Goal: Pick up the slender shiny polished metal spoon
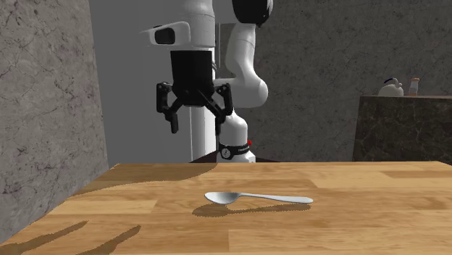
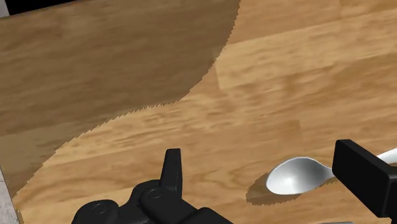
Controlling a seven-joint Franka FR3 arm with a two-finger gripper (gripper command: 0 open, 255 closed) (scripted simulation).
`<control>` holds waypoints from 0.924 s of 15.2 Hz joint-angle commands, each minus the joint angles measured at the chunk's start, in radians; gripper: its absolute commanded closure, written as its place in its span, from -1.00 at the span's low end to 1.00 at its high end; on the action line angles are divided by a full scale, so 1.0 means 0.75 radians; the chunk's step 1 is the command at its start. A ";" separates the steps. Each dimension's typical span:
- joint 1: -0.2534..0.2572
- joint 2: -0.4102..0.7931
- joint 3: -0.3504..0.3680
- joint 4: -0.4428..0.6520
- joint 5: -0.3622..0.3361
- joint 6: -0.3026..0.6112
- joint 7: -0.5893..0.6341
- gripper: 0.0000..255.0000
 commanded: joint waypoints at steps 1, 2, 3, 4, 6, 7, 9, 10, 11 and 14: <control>0.030 0.073 0.023 -0.001 0.026 0.076 -0.006 -1.00; 0.043 0.112 0.034 0.001 0.037 0.112 -0.011 -1.00; 0.056 0.152 0.045 0.005 0.047 0.148 -0.016 -1.00; 0.068 0.192 0.057 0.011 0.057 0.183 -0.021 -1.00; 0.093 0.275 0.079 0.026 0.074 0.252 -0.031 -1.00; 0.096 0.286 0.083 0.028 0.077 0.260 -0.032 -1.00; 0.096 0.311 0.085 0.012 0.074 0.301 -0.030 -1.00; 0.095 0.325 0.086 0.005 0.072 0.322 -0.028 -1.00; 0.095 0.338 0.087 -0.002 0.071 0.342 -0.027 -1.00; 0.093 0.390 0.091 -0.025 0.063 0.416 -0.021 -1.00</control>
